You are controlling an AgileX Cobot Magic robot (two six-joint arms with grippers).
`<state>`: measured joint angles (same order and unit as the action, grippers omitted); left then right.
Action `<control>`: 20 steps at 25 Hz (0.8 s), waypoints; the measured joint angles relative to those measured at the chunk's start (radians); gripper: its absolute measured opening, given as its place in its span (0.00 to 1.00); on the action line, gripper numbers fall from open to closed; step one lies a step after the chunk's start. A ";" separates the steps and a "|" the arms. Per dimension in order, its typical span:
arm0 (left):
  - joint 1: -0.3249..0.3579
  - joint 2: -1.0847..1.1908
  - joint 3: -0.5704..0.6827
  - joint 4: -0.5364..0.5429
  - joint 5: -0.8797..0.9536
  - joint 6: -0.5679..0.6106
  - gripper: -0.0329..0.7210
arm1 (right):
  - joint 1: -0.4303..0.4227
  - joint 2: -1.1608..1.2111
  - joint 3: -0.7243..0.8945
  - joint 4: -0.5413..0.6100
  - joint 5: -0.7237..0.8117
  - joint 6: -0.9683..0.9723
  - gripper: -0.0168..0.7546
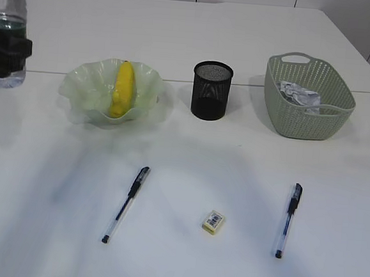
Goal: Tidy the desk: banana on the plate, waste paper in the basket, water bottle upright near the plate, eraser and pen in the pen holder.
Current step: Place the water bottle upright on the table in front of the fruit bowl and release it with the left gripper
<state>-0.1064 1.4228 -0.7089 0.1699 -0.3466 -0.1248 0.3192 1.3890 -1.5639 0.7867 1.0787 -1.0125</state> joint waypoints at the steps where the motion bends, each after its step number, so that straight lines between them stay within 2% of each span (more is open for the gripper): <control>1: 0.000 0.020 0.014 0.000 -0.022 -0.002 0.63 | 0.000 -0.002 0.000 -0.002 0.002 0.003 0.55; 11: 0.000 0.153 0.051 0.002 -0.214 -0.014 0.63 | 0.000 -0.012 0.000 -0.016 0.004 0.016 0.55; 20: 0.000 0.245 0.143 0.002 -0.404 -0.026 0.63 | 0.000 -0.012 0.000 -0.052 0.006 0.041 0.55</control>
<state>-0.1064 1.6675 -0.5661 0.1714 -0.7507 -0.1509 0.3192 1.3772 -1.5639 0.7350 1.0851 -0.9714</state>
